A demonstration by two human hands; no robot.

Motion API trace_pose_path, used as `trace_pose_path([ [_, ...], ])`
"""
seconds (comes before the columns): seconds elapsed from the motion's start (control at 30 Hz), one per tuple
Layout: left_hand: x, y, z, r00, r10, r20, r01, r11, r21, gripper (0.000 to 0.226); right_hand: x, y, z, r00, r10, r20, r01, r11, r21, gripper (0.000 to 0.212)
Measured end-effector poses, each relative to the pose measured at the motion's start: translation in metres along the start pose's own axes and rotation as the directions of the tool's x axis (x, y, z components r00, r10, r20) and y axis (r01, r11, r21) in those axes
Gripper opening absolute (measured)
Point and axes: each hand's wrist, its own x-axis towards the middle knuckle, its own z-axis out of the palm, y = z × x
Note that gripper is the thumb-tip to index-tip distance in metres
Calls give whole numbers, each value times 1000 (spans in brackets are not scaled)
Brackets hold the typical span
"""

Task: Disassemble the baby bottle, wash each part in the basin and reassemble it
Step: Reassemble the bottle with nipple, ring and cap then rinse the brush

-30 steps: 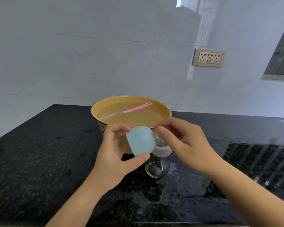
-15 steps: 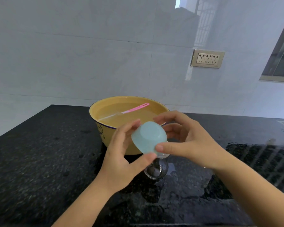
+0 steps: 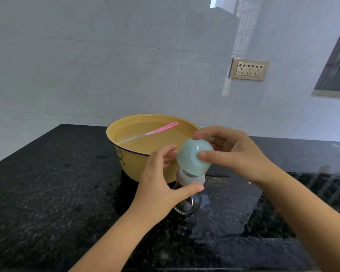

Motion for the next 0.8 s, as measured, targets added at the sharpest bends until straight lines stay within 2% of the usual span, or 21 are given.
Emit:
trace_pose_path([
  [0.13, -4, -12, 8, 995, -87, 45, 84, 994, 69, 76, 1, 15, -6, 997, 40, 73, -29, 990, -140, 29],
  [0.33, -1, -23, 16, 972, -209, 103, 213, 977, -23, 75, 1, 23, -5, 989, 79, 127, -45, 967, -249, 31],
  [0.53, -1, -23, 16, 971, -215, 106, 222, 974, -54, 69, 3, 23, -5, 987, 56, 150, 10, 914, -406, 31],
  [0.8, 1, -20, 17, 972, -186, 142, 200, 976, -88, 64, -2, 32, -4, 992, 49, 120, 2, 920, -392, 34],
])
